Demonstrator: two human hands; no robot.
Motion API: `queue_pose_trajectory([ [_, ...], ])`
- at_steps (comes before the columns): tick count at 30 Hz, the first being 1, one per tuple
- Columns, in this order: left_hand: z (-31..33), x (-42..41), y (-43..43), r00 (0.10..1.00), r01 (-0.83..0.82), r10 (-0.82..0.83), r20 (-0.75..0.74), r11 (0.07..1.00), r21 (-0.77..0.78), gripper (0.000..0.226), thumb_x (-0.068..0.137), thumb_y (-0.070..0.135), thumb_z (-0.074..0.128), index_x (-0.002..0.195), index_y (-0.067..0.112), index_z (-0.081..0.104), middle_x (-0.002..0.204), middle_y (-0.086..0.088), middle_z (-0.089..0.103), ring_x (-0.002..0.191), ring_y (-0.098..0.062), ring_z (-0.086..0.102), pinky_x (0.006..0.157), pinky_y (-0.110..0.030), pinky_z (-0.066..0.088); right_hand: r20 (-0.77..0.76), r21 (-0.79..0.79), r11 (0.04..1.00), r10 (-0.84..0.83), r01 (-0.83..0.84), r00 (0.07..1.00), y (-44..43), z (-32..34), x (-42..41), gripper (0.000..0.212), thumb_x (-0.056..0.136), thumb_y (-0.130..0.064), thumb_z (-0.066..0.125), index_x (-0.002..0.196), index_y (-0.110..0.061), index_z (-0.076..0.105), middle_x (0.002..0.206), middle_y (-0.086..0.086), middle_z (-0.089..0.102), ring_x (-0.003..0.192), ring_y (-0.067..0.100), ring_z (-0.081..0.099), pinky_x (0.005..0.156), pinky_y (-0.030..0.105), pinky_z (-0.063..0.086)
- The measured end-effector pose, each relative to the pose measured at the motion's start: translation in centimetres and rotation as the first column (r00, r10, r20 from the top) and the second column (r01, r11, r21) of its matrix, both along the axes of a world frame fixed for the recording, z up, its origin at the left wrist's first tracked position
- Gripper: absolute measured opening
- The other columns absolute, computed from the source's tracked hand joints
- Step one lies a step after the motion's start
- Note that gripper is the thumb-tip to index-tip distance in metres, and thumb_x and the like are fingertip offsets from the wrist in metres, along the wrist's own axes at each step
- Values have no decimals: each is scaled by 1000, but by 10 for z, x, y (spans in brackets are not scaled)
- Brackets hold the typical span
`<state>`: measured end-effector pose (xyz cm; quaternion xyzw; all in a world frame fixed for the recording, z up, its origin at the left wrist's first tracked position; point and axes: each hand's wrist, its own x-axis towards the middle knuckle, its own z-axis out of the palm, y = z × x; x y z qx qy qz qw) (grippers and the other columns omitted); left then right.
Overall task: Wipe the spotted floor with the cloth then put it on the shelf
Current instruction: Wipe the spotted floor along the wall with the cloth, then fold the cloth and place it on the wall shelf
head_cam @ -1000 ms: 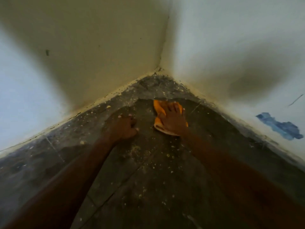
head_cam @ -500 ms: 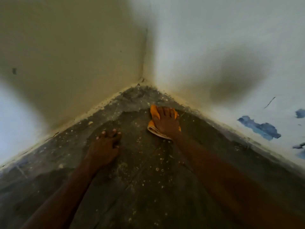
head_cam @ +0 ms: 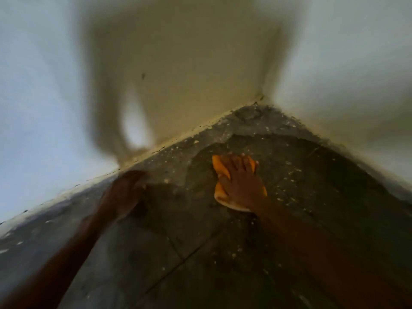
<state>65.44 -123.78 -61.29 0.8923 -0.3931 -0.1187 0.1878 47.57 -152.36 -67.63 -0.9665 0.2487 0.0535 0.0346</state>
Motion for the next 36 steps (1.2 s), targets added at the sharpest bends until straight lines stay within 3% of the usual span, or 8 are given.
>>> queue_pose_trajectory([
  [3,-14,-3,10,1000,-15,15,-3,999,51,45,98,21,39,143,13,41,149,-14,39,136,-33,38,112,-45,28,85,103,976,-198,189,976,53,13,56,65,98,-57,21,156,-27,20,164,8,18,151,40,6,118,66,-3],
  [8,-12,-4,-4,992,-73,67,104,995,63,52,90,33,30,130,9,53,133,-21,52,118,-39,51,91,-48,46,126,13,847,526,-532,841,113,22,-17,67,98,-53,33,156,-35,5,167,-3,8,153,29,0,120,57,-4],
  [13,-20,-10,-10,993,-73,77,89,996,-53,26,95,16,50,120,12,59,122,-14,59,101,-21,59,82,-29,47,32,108,994,-16,13,999,28,31,23,68,99,-54,38,157,-35,8,166,-1,8,153,30,-3,119,64,7],
  [18,-2,-61,-38,986,-103,73,-147,972,-210,27,96,13,49,121,17,58,109,3,61,85,-4,55,68,-12,39,48,97,978,182,-186,982,72,20,-85,66,92,-56,16,155,-42,2,166,-12,2,153,22,-5,122,54,1],
  [23,-12,-124,-74,972,-7,-28,-234,989,-147,19,96,30,50,94,23,68,82,8,65,72,-4,59,67,-26,46,-1,217,972,-94,92,996,52,29,-85,61,98,-58,20,155,-42,6,166,-13,-2,153,21,-8,120,59,-1],
  [27,-8,-159,-111,900,-147,73,-430,979,-141,28,93,50,49,90,30,69,80,9,67,73,-8,64,68,-30,52,226,432,846,-436,311,871,46,50,-98,57,102,-50,38,154,-32,25,163,1,20,149,28,19,117,50,20],
  [30,-8,-175,-127,871,-305,229,-436,945,-114,28,86,50,58,78,24,67,75,6,69,70,-10,66,71,-37,57,92,412,732,-626,543,774,33,40,-112,53,95,-52,50,141,-25,44,144,9,46,129,29,48,104,50,43],
  [36,20,-199,-158,762,-377,116,-638,879,-291,19,96,30,51,111,17,52,89,2,60,73,-8,58,59,-22,45,102,832,421,-755,361,647,16,57,-121,36,91,-34,68,122,-17,63,106,-6,63,89,11,56,70,26,45],
])
